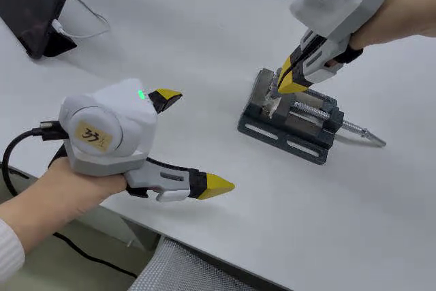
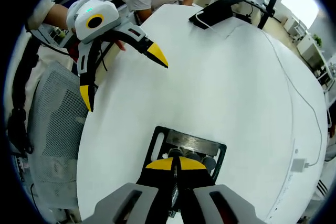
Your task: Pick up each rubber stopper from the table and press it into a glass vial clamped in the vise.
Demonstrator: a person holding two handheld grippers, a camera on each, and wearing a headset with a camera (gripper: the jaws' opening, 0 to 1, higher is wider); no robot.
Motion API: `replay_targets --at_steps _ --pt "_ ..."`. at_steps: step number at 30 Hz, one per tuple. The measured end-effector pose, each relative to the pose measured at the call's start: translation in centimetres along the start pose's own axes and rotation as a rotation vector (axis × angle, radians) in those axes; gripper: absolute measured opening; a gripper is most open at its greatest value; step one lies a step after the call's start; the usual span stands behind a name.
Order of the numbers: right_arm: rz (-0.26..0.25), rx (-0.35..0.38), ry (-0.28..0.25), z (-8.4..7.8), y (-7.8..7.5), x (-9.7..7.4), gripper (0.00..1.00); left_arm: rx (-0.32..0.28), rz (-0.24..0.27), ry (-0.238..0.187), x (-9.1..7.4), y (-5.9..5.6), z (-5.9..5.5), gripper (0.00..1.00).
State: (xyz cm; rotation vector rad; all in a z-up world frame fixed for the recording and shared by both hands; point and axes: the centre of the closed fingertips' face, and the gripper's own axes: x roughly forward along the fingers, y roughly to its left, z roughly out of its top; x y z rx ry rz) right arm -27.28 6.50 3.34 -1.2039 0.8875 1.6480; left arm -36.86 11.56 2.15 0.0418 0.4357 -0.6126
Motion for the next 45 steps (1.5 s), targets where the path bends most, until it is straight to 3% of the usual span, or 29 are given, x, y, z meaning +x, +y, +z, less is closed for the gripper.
replay_targets --at_steps 14,17,29,45 --pt "-0.001 0.01 0.027 0.1 0.4 0.2 0.0 -0.019 0.007 0.001 0.0 0.0 -0.4 0.97" --pt "-0.005 0.059 0.042 0.0 0.1 0.3 0.0 -0.021 0.003 -0.001 0.1 0.0 -0.2 0.97" --pt "-0.017 0.098 0.055 0.1 -0.3 0.5 0.0 -0.026 0.003 -0.018 0.6 0.3 0.3 0.97" --pt "0.035 0.157 0.121 0.2 -0.7 0.8 0.0 -0.057 0.006 -0.025 1.1 0.5 -0.3 0.97"
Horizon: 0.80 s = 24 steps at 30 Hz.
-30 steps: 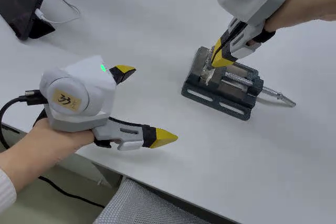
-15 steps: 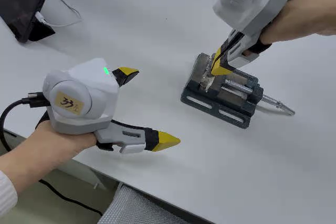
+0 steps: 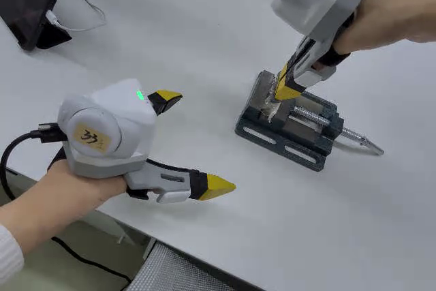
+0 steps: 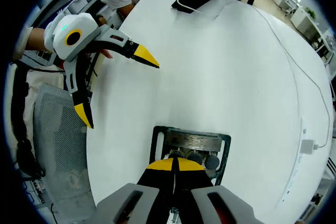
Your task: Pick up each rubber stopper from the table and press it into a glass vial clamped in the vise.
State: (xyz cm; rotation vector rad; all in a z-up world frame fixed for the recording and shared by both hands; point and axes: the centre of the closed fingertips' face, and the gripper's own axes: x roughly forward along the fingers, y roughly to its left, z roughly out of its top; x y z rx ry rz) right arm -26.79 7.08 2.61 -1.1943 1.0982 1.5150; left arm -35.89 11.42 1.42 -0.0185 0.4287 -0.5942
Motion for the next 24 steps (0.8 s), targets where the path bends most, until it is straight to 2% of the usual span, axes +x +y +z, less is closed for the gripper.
replay_targets --at_steps 14,17,19,24 --pt "0.009 -0.037 0.098 -0.11 0.46 0.15 0.0 -0.016 0.004 -0.012 0.4 0.14 -0.05 0.97" --pt "0.013 -0.036 0.103 -0.12 0.56 0.12 0.0 -0.021 0.006 -0.016 0.39 0.15 -0.01 0.96" --pt "0.02 -0.007 0.087 0.06 0.48 0.22 0.0 -0.027 0.008 -0.02 0.36 0.18 0.02 0.96" --pt "0.028 -0.005 0.089 0.15 0.62 0.29 0.0 -0.022 0.006 -0.01 0.34 0.21 -0.28 0.96"
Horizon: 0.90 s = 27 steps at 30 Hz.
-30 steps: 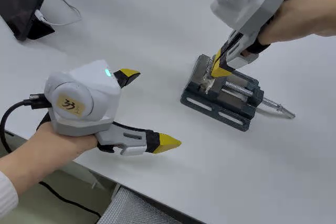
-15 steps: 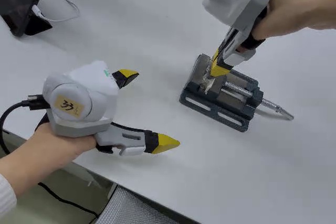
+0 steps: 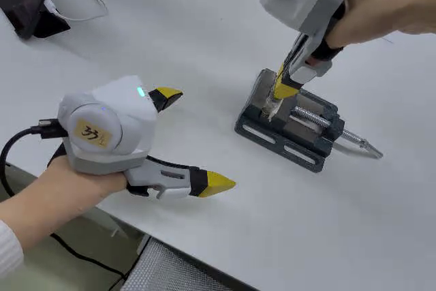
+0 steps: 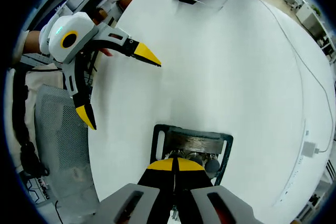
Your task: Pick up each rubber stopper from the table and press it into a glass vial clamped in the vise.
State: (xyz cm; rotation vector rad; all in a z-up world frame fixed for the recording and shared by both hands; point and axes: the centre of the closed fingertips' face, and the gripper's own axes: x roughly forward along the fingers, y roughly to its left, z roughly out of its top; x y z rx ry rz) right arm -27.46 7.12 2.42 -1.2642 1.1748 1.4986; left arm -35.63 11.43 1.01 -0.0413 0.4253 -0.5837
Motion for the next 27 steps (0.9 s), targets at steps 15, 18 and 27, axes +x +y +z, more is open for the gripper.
replay_targets --at_steps 15,18,27 --pt "0.003 0.061 -0.039 -0.4 -0.5 0.0 0.0 0.005 -0.016 0.008 0.4 -0.3 0.0 0.96" --pt "-0.002 0.018 -0.011 -0.4 -0.1 0.0 0.0 0.008 -0.022 0.006 0.6 -0.5 0.3 0.96" --pt "0.028 0.045 -0.032 -0.6 -0.5 -0.1 0.0 0.034 -0.012 -0.002 -0.1 -0.3 1.5 0.96"
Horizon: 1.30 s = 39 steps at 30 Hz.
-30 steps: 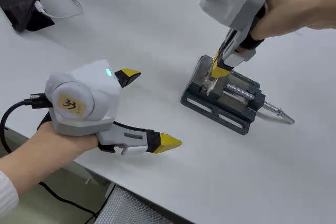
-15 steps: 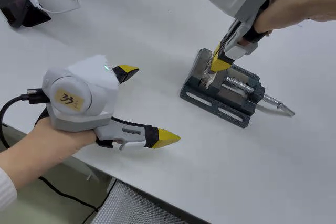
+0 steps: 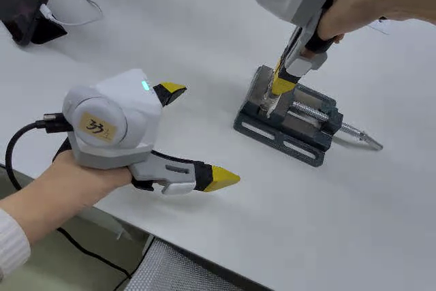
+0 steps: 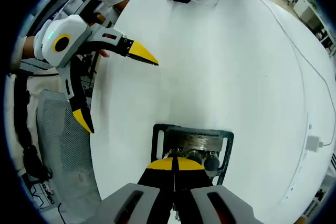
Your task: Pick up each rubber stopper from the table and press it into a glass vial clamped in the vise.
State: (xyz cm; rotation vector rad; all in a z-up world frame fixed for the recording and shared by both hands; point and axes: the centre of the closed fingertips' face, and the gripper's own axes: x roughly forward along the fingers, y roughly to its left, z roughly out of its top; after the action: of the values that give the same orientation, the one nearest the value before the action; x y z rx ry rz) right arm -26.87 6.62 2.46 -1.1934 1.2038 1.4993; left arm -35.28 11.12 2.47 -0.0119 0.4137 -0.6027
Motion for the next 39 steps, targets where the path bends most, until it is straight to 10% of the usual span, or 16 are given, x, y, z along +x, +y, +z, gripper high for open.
replay_targets --at_steps 16,36,39 --pt "-0.107 -0.025 -0.194 0.2 0.4 -0.1 0.0 0.042 -0.005 0.001 -0.4 -0.4 2.0 0.97" --pt "-0.202 0.155 -0.495 -0.4 0.4 -0.8 0.0 0.105 -0.028 0.032 -1.2 -0.5 2.3 0.98" --pt "-0.206 0.187 -0.544 -1.0 1.0 -1.0 0.14 0.11 -0.031 0.033 -1.3 -0.6 2.2 0.98"
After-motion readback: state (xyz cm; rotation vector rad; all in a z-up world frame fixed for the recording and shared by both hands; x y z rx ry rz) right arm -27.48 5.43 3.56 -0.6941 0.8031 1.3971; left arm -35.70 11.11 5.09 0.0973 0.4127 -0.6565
